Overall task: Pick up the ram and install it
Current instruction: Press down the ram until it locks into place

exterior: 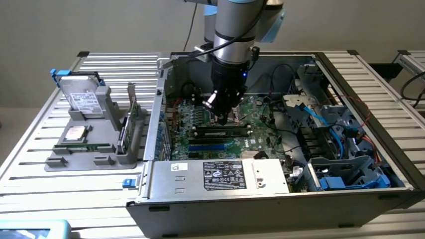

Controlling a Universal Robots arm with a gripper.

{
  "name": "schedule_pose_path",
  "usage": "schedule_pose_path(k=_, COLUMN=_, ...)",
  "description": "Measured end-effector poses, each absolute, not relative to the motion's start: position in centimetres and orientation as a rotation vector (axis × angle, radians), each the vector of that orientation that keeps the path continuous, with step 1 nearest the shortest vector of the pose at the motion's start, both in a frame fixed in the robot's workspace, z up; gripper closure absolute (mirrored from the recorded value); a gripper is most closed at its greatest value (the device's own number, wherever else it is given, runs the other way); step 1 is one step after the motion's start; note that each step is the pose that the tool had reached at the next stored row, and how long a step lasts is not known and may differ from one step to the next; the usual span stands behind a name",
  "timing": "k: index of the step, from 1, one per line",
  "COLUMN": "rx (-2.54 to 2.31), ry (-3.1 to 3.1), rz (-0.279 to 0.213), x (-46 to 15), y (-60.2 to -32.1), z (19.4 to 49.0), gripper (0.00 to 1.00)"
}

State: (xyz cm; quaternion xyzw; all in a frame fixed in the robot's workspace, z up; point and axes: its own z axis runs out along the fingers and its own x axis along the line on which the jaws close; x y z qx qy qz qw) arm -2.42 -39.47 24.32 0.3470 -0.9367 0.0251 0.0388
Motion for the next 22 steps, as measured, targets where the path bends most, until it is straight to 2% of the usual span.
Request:
schedule_pose_path(k=9, rx=0.966, ry=-2.917, rz=0.083, x=-2.42, y=-39.47, z=24.33, gripper=0.89)
schedule_pose_path(k=16, rx=0.919, ry=-2.936, rz=0.116, x=-2.42, y=-39.47, z=24.38, gripper=0.89)
schedule_pose_path(k=22, rx=0.818, ry=-2.967, rz=0.115, x=-2.42, y=-39.47, z=24.38, gripper=0.89)
